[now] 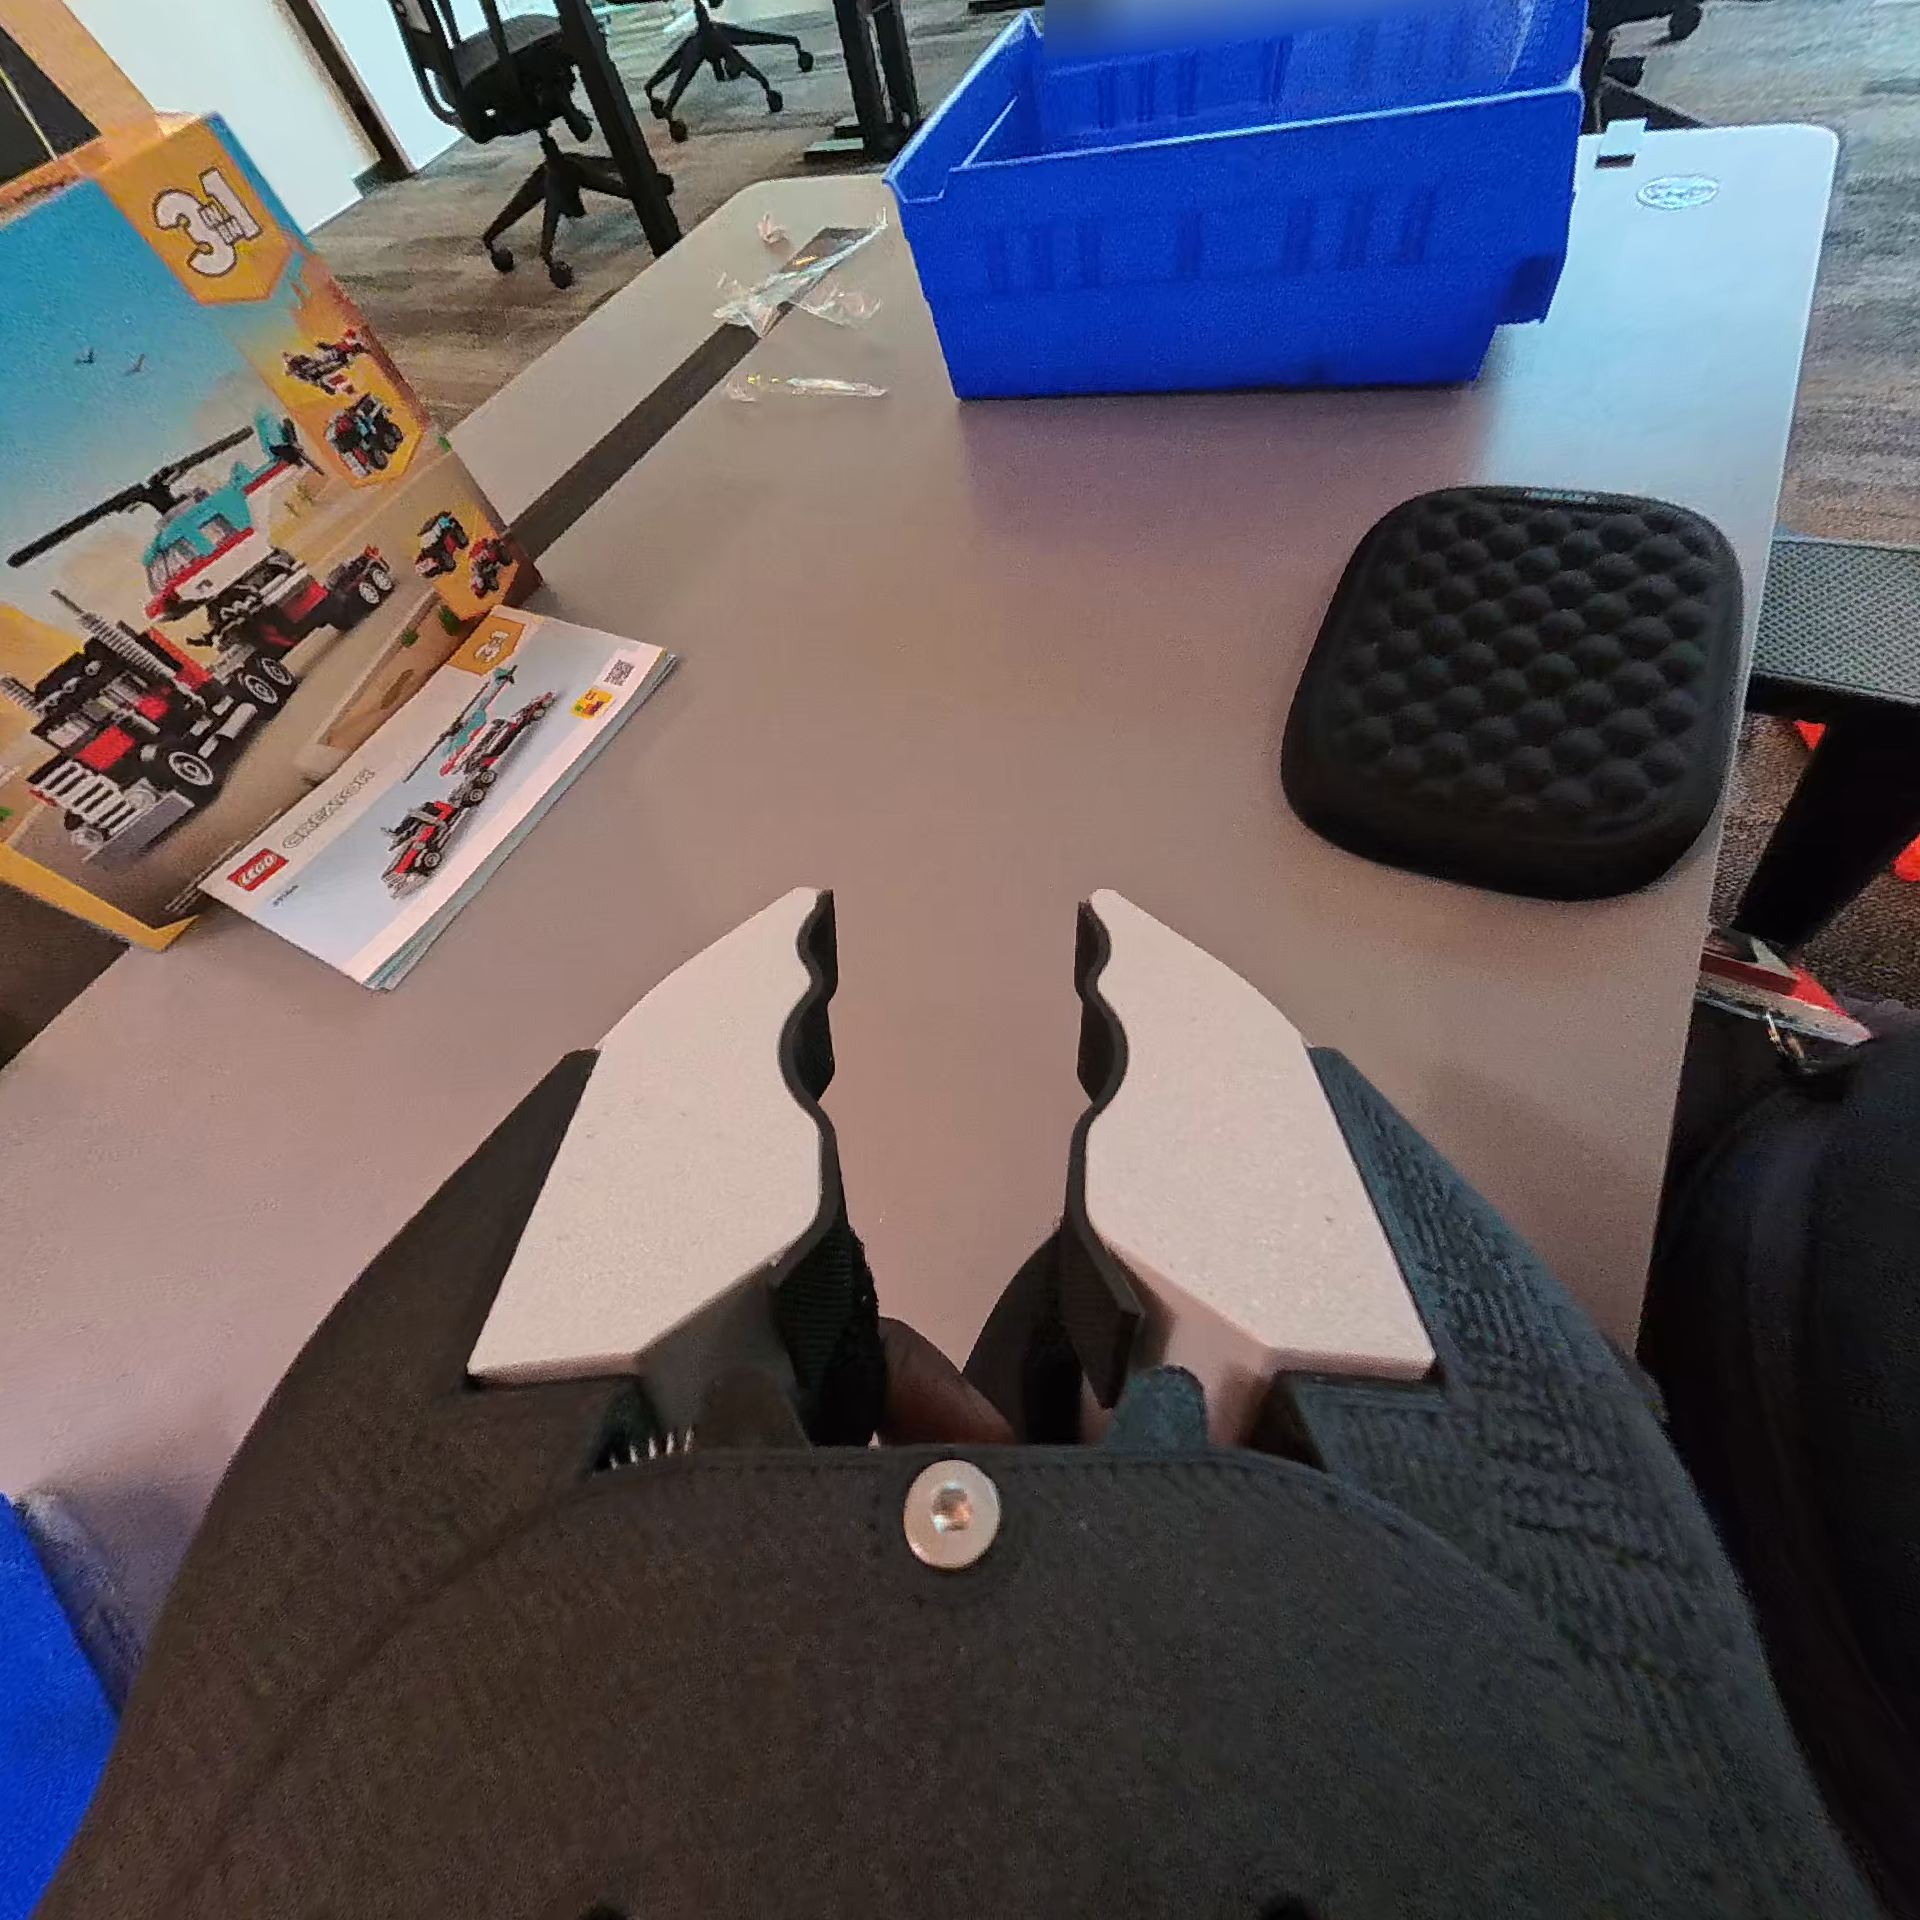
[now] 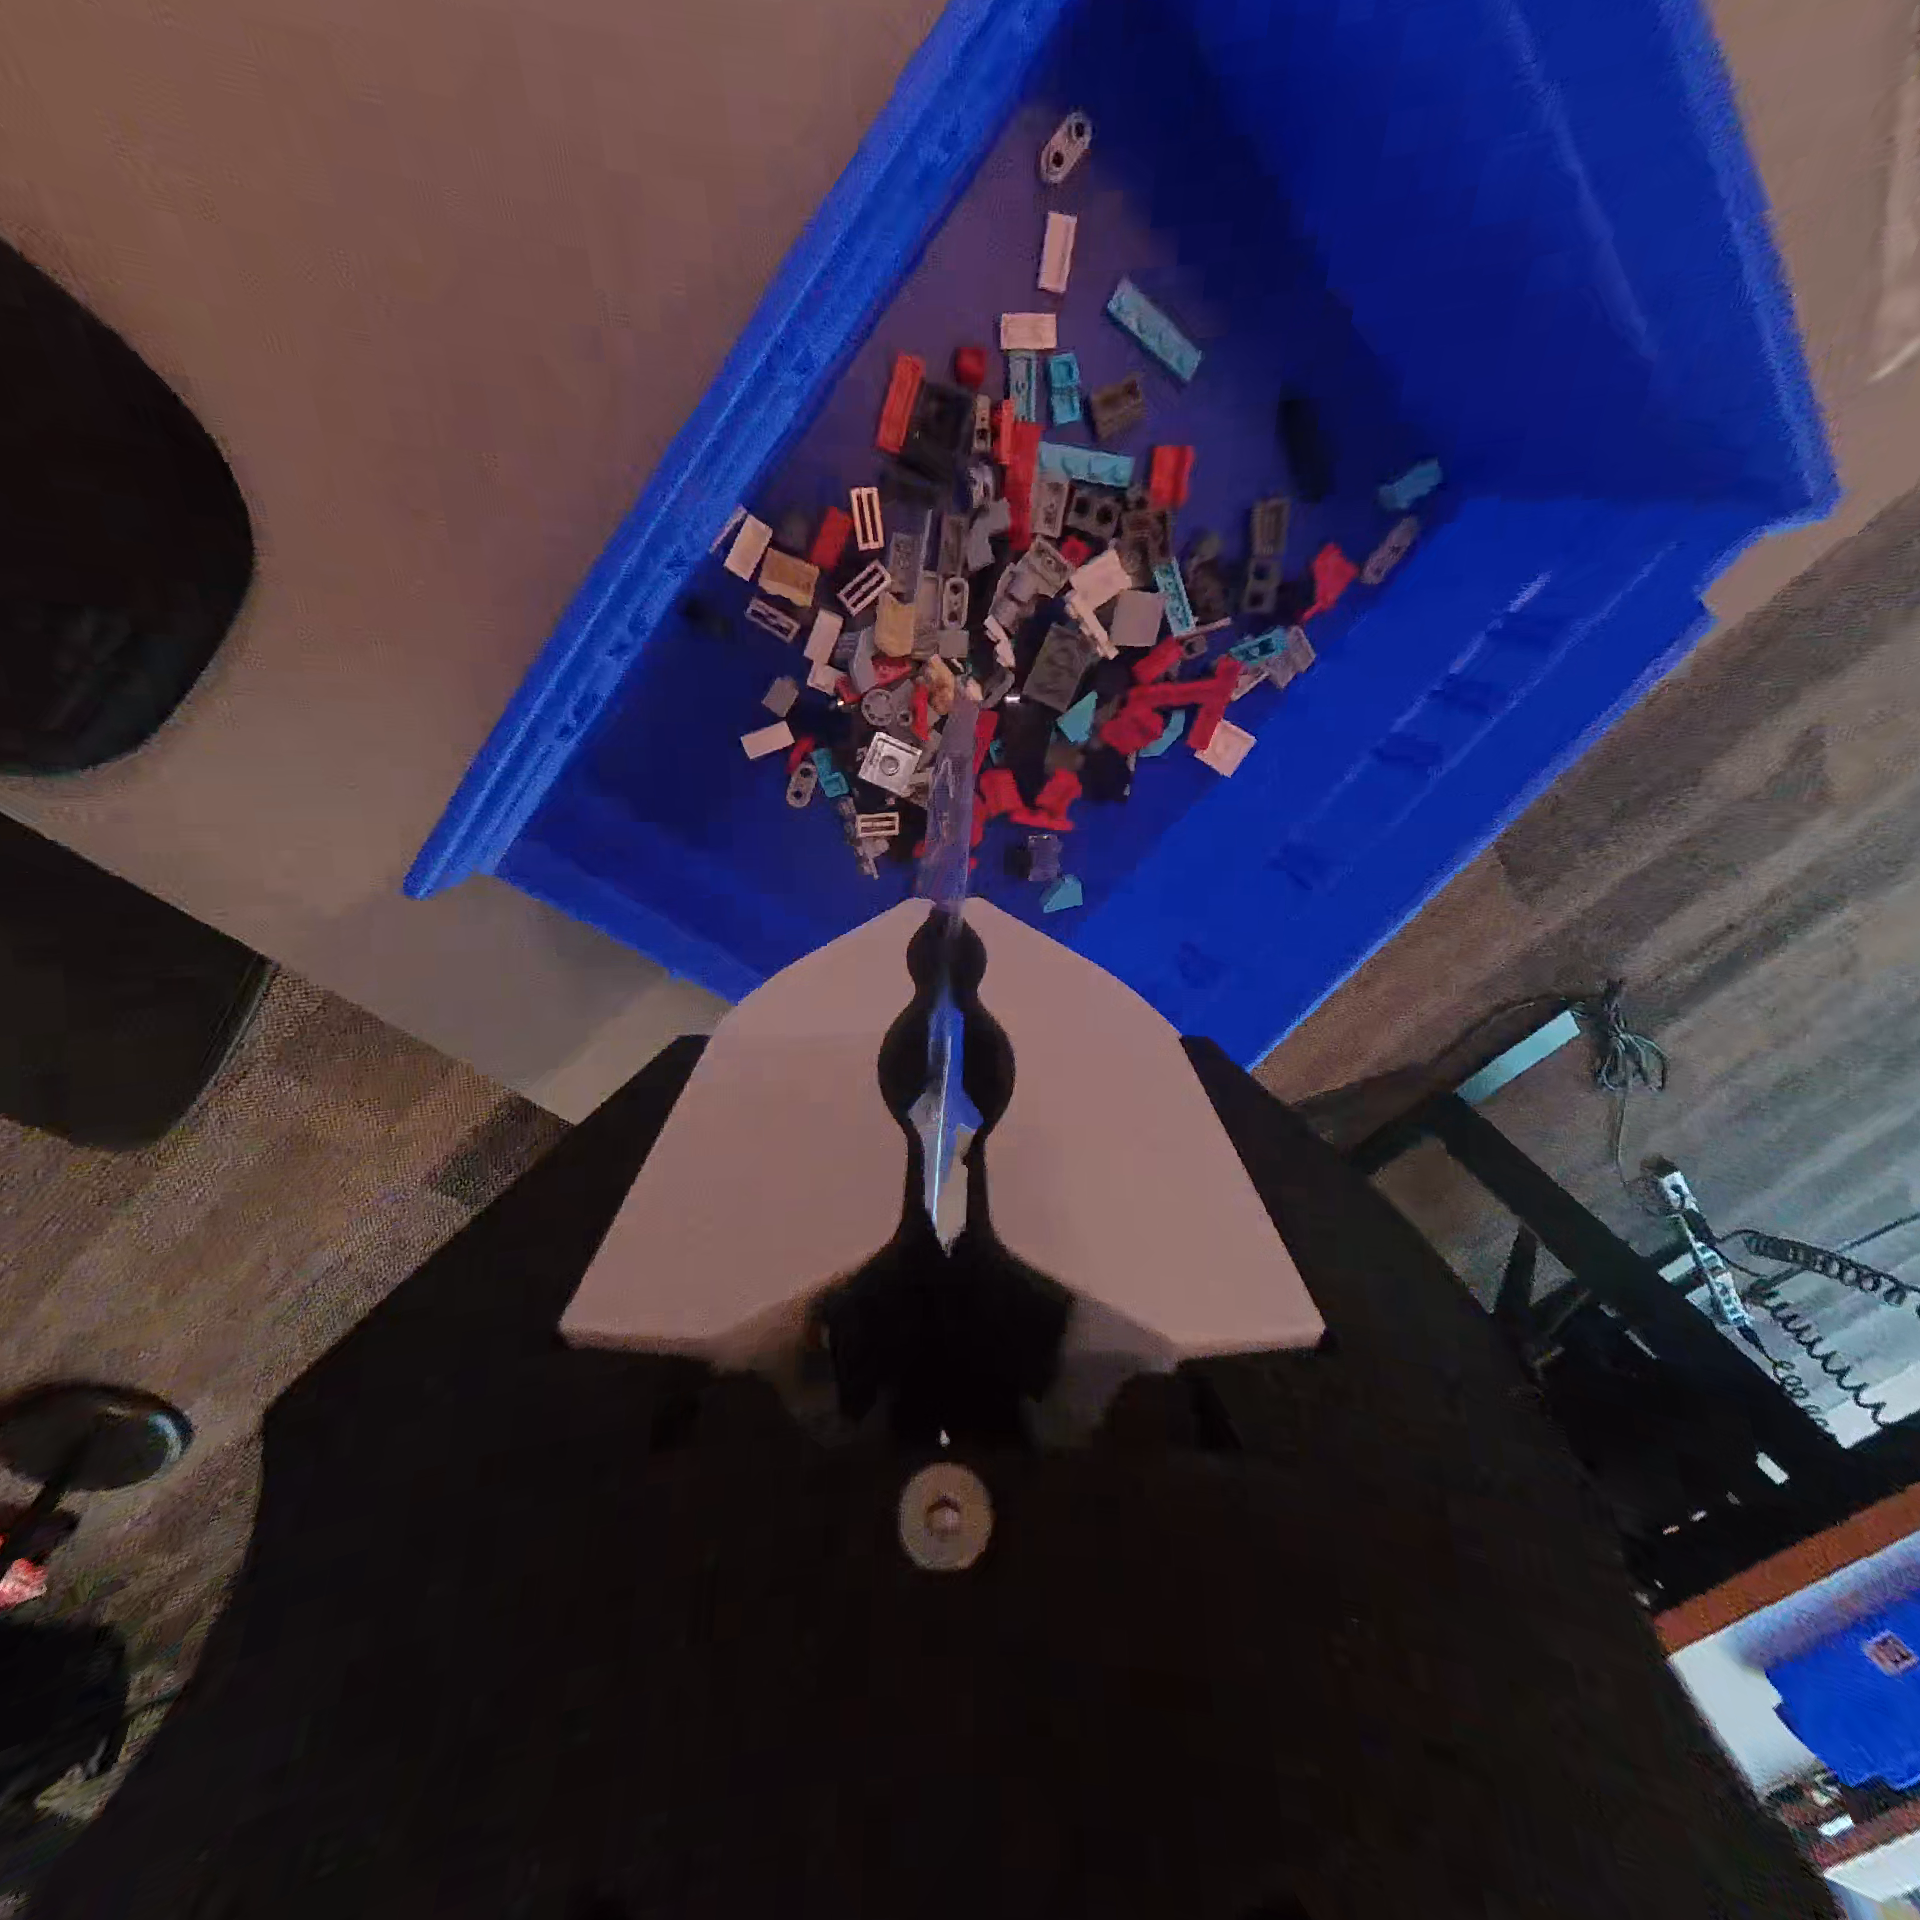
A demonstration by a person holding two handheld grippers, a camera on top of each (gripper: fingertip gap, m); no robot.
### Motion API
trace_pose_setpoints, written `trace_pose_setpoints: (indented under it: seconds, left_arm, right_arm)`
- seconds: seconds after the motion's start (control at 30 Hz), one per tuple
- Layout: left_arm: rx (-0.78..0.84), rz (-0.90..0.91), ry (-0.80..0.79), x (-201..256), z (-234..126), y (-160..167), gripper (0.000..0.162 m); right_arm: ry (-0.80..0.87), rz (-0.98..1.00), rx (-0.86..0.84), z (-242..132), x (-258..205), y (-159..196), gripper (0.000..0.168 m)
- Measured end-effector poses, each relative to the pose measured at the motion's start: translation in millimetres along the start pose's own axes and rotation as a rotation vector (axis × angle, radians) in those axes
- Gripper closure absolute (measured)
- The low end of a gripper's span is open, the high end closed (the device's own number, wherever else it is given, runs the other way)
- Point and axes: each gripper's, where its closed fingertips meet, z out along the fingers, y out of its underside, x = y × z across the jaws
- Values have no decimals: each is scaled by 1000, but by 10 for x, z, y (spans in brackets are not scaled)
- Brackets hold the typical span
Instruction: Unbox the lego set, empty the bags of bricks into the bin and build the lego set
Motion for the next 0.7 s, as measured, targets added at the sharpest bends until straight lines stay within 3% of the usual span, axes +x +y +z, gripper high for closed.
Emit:
trace_pose_setpoints:
  seconds: [0.2, 0.27, 0.4, 0.5, 0.6, 0.7]
  left_arm:
    - [-27, -2, 8, 12, -39, 51, 118]
    - [-45, -7, -5, -29, -57, 95, 118]
    - [-32, -18, -24, -61, -90, 59, 118]
    - [-48, 17, -29, -43, -94, 63, 118]
    - [-67, 39, -48, -41, -82, 92, 118]
    - [-64, 31, -51, -27, -78, 109, 118]
  right_arm:
    - [-83, -131, -153, 327, 36, -46, 167]
    - [-85, -137, -124, 386, 60, -93, 164]
    - [-108, -133, -90, 619, 27, -66, 129]
    - [-123, -133, -25, 614, 45, -12, 125]
    - [-117, -167, -3, 579, 134, 150, 136]
    - [-138, -195, -1, 565, 175, 258, 166]
